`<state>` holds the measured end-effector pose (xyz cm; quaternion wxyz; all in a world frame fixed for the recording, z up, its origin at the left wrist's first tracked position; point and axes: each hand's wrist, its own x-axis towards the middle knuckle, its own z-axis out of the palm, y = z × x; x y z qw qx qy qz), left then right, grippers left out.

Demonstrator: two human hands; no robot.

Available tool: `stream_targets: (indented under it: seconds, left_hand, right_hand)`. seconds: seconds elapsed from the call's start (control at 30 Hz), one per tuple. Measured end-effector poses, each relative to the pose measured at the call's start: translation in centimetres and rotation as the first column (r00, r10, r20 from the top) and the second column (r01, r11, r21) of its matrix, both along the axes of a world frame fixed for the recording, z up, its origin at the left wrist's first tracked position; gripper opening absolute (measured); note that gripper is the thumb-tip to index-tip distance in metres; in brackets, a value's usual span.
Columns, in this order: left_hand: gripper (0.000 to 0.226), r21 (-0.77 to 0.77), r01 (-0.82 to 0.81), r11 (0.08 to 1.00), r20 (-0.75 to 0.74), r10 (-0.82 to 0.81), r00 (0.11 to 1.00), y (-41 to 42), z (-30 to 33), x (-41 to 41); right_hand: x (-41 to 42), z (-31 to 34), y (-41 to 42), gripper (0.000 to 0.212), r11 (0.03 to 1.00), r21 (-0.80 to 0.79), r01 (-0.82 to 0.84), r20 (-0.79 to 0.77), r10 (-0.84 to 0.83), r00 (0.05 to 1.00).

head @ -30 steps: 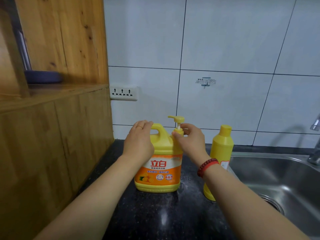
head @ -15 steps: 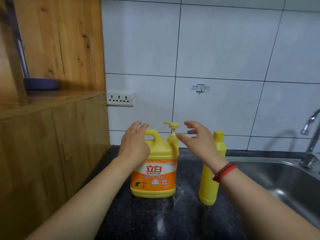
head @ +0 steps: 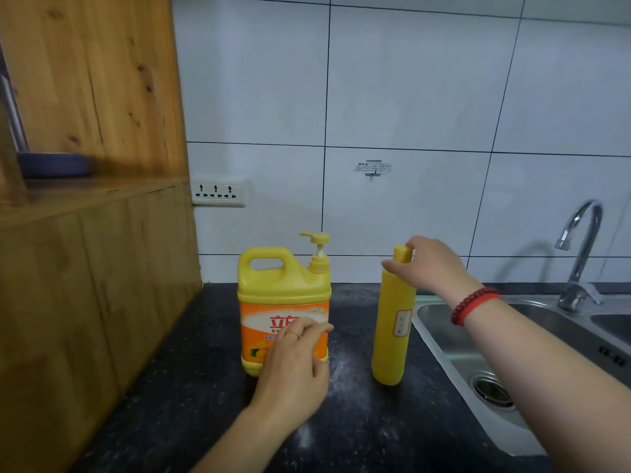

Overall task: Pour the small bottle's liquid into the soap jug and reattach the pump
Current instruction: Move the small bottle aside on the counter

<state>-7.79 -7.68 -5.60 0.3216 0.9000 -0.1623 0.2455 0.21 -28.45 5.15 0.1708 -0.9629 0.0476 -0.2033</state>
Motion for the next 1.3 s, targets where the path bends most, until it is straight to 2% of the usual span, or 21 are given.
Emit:
stream_targets:
  seconds: [0.07, 0.13, 0.27, 0.43, 0.67, 0.83, 1.0, 1.13, 1.3]
  left_hand:
    - [0.047, 0.01, -0.007, 1.0, -0.013, 0.007, 1.0, 0.0, 0.2, -0.4]
    - [0.047, 0.025, -0.005, 1.0, -0.022, 0.005, 1.0, 0.1, 0.3, -0.9]
    - [0.049, 0.043, 0.029, 0.999, -0.032, -0.027, 0.999, -0.4, 0.5, -2.0]
    - [0.049, 0.051, 0.084, 0.995, 0.001, -0.084, 0.996, -2.1, 1.6, -3.2]
    - [0.043, 0.042, 0.242, 0.969, 0.051, -0.244, 0.968, -7.2, 3.0, -5.5]
    - [0.034, 0.036, 0.365, 0.93, 0.062, -0.367, 0.928, -11.1, 3.2, -7.8]
    - [0.023, 0.035, 0.478, 0.878, 0.017, -0.479, 0.878, -14.6, 1.9, -10.6]
    - [0.017, 0.049, 0.576, 0.816, -0.072, -0.573, 0.817, -17.9, -1.9, -13.2]
    - [0.019, 0.119, 0.619, 0.776, -0.227, -0.586, 0.778, -21.2, -7.7, -14.7]
  right_hand:
    - [0.1, -0.1, 0.0, 0.033, 1.0, 0.009, -0.011, 0.045, 0.011, 0.999]
    - [-0.1, -0.1, 0.0, 0.029, 0.998, 0.055, -0.016, 0.072, 0.012, 0.997]
    - [-1.1, 0.2, -0.2, 0.031, 0.996, 0.091, -0.022, 0.106, 0.012, 0.994]
    - [-3.8, 2.9, -2.1, 0.035, 0.98, 0.193, -0.048, 0.221, 0.004, 0.975]
    - [-10.5, 7.7, -6.4, 0.03, 0.95, 0.302, -0.085, 0.351, -0.028, 0.936]
    - [-15.5, 8.6, -9.8, 0.027, 0.916, 0.392, -0.09, 0.328, -0.048, 0.943]
    - [-20.8, 7.2, -13.4, 0.028, 0.927, 0.376, 0.01, 0.26, -0.116, 0.959]
    - [-25.1, 3.1, -16.8, 0.028, 0.933, 0.344, 0.102, 0.175, -0.171, 0.97]
    - [-28.2, -5.1, -20.2, 0.028, 0.948, 0.26, 0.18, 0.011, -0.19, 0.982]
